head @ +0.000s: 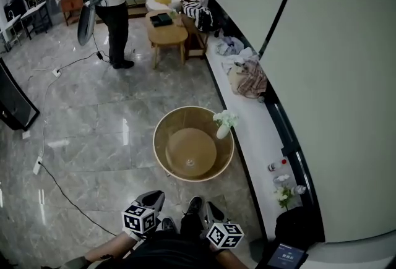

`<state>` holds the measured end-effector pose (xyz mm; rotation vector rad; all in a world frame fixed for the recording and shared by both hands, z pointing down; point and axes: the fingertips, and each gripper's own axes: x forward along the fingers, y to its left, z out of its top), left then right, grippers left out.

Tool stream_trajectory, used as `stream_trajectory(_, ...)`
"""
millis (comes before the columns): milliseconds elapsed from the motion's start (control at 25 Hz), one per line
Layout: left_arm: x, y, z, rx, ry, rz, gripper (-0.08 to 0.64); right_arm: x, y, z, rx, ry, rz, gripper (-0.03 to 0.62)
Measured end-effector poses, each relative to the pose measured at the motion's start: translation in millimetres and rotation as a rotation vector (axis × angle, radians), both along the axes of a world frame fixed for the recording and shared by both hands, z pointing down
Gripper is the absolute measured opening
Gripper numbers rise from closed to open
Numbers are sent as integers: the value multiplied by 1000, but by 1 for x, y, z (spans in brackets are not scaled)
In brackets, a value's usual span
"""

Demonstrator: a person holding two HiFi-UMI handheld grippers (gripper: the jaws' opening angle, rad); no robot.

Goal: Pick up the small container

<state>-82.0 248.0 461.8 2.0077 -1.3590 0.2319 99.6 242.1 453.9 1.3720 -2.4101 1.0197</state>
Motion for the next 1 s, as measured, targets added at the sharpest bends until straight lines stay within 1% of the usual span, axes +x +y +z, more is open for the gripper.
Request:
stream_trajectory(160, -11, -23, -4, 3, -13, -19, 17, -21, -32, 0, 1, -29, -38, 6)
stream_trajectory(400, -34, -63, 1, -11, -32, -116, 17, -45, -101, 0, 23, -72, -119, 6)
stream_trajectory(560, -35, -104, -6, 1, -75, -159, 17, -49, -144, -1, 18, -83, -169, 6)
stream_trajectory(680, -29, -129, -8, 11, -90, -187, 17, -48, -169, 2, 2, -89, -194, 6)
stream_trajectory(840, -23, -147, -6, -6, -96, -191, 17, -50, -192, 4, -12, -95, -224, 6)
stream_trajectory(1000, -20, -164, 1, -22, -117, -211, 17, -43, -211, 12, -21, -98, -243, 6)
